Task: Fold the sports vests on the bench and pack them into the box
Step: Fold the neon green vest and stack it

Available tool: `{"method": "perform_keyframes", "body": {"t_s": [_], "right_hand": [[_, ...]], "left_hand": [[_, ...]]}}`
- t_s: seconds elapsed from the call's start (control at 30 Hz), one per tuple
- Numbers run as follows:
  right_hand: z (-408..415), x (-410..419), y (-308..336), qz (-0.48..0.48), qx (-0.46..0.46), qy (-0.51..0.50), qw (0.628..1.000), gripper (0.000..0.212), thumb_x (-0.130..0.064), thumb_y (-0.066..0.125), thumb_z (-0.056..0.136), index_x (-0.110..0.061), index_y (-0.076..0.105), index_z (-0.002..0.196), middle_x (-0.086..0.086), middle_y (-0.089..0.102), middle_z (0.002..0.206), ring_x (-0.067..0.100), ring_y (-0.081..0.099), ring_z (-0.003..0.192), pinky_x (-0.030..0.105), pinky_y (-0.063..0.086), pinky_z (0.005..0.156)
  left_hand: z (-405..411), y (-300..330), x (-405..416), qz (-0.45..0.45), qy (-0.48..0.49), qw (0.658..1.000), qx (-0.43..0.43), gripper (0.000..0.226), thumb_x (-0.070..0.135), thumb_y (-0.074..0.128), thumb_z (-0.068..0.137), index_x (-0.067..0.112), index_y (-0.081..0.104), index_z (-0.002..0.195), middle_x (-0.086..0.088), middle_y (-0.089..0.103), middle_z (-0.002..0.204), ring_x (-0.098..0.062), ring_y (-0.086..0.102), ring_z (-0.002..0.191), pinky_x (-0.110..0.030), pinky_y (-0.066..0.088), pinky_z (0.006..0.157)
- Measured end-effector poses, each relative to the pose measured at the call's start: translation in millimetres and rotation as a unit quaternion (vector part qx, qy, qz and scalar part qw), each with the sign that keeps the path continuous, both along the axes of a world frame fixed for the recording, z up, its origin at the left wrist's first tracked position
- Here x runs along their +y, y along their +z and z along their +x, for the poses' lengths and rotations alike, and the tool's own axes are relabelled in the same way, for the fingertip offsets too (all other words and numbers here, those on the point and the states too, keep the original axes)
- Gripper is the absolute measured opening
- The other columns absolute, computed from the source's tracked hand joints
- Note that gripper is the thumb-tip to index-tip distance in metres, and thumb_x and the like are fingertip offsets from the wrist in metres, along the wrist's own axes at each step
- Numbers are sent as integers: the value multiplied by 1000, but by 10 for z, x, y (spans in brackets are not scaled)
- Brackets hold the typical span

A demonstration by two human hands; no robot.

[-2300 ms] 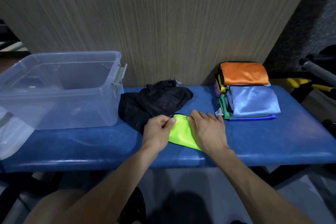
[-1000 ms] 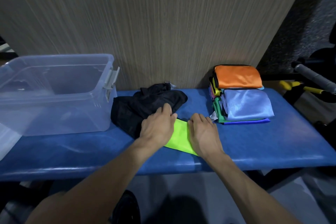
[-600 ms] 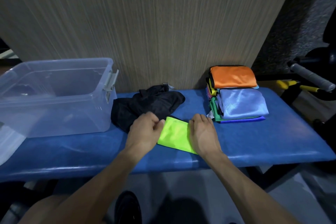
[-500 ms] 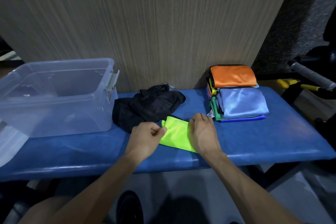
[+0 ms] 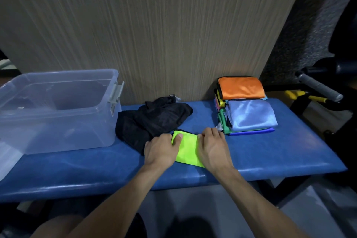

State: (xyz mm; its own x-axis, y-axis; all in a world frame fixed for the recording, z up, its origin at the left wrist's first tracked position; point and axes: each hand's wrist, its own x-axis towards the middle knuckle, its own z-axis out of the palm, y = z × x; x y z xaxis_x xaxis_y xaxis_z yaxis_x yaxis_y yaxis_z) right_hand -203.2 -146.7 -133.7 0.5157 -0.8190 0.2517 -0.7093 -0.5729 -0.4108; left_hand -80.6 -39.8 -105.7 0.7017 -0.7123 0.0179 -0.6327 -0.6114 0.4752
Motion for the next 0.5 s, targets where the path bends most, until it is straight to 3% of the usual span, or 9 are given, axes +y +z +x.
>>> {"method": "perform_keyframes", "body": {"t_s": [0.1,0.17,0.27,0.33,0.43,0.5], "right_hand": [[-186,-28,33,18,45,-9,999,36,-34,40,104,-4,57,116,16,59,117,37,53,103,46,43,94],[-291,-71,97,35,47,-21,998,44,-36,44,105,-1,54,128,18,58,123,38,53,109,43,40,97],[-317,-129,194,141,13,-44,989,38,-42,49,103,-5,57,103,18,61,109,38,57,103,38,41,80],[-295,-181,206,189,-2,-56,980,41,-47,51,101,-10,50,84,13,61,92,35,59,91,34,37,69],[-244,-222,163,221,-14,-73,972,47,-56,52,98,-12,49,82,12,63,90,34,60,90,33,39,68],[-223,-214,159,230,-29,-84,969,47,-58,53,97,-12,53,87,11,64,93,34,61,92,33,40,70]], "left_hand": [[19,-3,-23,8,3,1000,-14,55,58,38,103,18,40,66,-4,61,82,-33,62,88,-40,44,77],[35,-7,-23,5,2,1000,-21,52,55,40,103,17,43,68,-5,57,93,-35,62,90,-39,44,73],[66,-15,-35,7,6,1000,-28,47,55,44,102,19,44,72,-6,59,99,-37,63,94,-41,49,76],[81,-17,-62,9,8,1000,-27,35,53,45,102,21,47,86,-7,64,104,-37,63,98,-39,46,74],[78,-4,-108,15,15,999,-25,32,46,42,105,17,44,118,-10,64,117,-38,62,107,-39,39,75],[59,-23,-149,42,7,998,-37,33,40,34,107,15,42,127,-13,61,122,-37,60,111,-41,42,80]]}}
